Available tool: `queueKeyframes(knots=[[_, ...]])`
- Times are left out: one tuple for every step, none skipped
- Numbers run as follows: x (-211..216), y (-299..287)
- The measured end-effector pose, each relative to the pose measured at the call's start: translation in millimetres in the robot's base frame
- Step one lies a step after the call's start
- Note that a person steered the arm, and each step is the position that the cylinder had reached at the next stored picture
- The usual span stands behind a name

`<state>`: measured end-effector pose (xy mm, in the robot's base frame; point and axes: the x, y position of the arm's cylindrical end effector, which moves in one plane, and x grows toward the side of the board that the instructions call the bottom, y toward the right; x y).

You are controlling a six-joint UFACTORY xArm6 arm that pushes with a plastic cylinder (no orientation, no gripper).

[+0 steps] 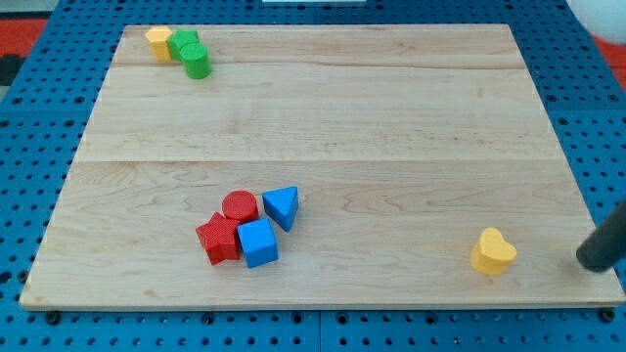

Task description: Slide the yellow heart top of the blue triangle

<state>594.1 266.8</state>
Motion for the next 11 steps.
queueKeyframes(knots=[[0.4, -55.1], [-15.0, -109.0], [-52.8, -106.8], [-87.0, -118.6], [-85.1, -139.7], [-59.5, -107.8], [-43.4, -160.9], [-70.9, -205.0], [-98.8, -244.7], [-125.0, -288.2], [-147.6, -330.1]])
